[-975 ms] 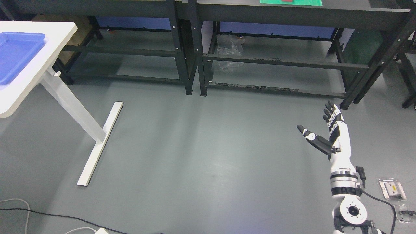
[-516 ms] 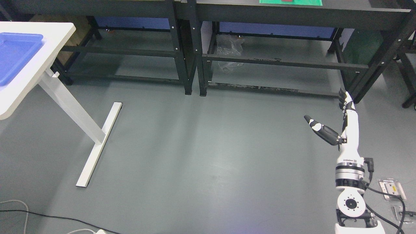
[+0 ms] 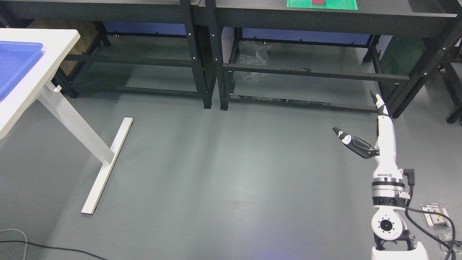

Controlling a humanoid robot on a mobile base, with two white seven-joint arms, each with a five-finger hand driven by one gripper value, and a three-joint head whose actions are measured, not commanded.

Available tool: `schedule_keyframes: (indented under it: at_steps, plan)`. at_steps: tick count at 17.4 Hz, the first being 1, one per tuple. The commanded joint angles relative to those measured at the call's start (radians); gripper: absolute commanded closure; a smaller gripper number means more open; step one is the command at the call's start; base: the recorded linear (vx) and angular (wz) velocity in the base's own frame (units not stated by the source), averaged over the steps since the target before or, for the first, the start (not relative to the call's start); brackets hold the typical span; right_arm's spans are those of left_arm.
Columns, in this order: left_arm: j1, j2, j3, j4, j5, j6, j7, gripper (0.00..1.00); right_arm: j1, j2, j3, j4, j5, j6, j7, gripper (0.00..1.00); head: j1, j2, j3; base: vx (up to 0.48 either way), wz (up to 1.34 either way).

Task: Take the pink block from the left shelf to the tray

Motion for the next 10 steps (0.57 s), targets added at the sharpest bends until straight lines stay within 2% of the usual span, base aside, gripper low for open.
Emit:
schedule_keyframes:
  at_steps: [1,10]
  plan:
    - [0.009,0.017,0.0,0.0,-0.002,-0.001,0.001,0.0,0.022,-0.017,0.013,-0.016,0.51,0.02,0.001,0.02,0.0,0.0,0.0,0.08,0.01]
    - [0.009,0.017,0.0,0.0,-0.002,-0.001,0.001,0.0,0.02,-0.017,0.012,-0.016,0.519,0.02,-0.009,0.01,0.0,0.0,0.0,0.088,0.01]
